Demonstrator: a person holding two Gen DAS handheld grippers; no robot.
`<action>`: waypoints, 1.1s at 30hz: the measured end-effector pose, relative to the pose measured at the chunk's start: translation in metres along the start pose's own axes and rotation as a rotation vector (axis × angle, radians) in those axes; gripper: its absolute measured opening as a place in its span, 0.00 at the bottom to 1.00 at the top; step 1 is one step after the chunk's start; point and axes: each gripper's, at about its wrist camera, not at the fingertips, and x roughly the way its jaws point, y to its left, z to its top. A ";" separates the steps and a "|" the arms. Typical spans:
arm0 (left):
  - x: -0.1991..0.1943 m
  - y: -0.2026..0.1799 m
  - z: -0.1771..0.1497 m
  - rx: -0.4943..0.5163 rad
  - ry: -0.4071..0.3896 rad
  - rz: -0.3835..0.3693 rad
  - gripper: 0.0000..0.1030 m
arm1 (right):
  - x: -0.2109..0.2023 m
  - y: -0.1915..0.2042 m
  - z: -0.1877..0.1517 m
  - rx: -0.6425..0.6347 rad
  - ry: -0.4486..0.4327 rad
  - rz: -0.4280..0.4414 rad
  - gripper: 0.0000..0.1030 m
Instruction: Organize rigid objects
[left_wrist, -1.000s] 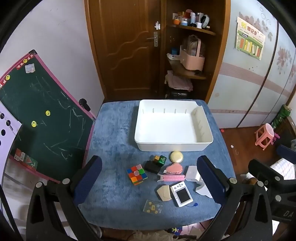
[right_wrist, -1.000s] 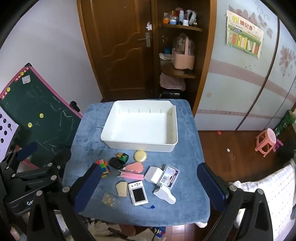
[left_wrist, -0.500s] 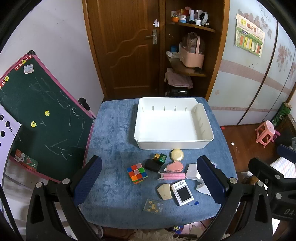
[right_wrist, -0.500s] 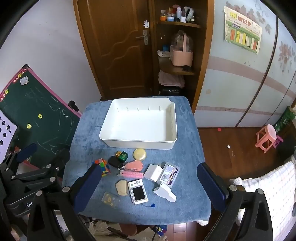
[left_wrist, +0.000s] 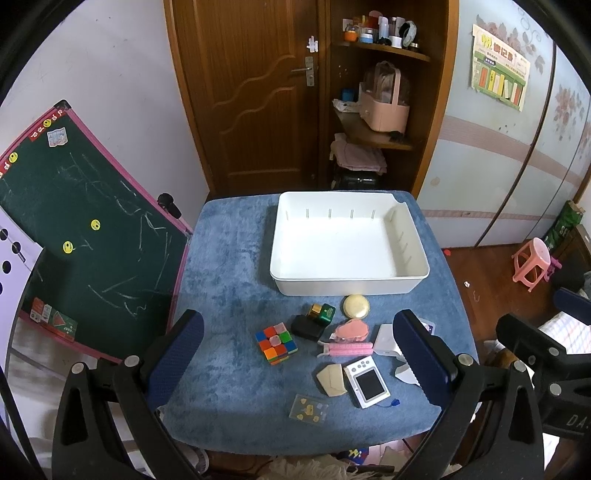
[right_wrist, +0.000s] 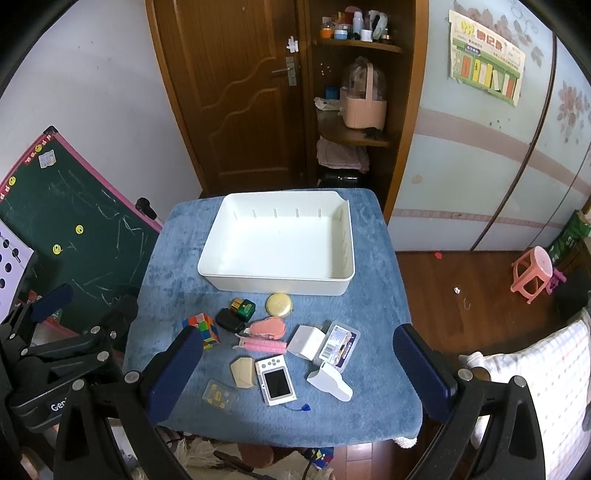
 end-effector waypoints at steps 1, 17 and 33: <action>0.000 0.000 -0.001 0.001 0.001 0.000 0.99 | 0.000 0.000 0.000 0.000 0.001 0.000 1.00; -0.001 0.007 -0.008 0.002 0.024 0.005 0.99 | 0.000 0.007 -0.007 -0.003 0.014 0.003 1.00; 0.000 0.006 -0.007 0.013 0.040 0.007 0.99 | 0.000 0.011 -0.005 0.000 0.030 0.006 1.00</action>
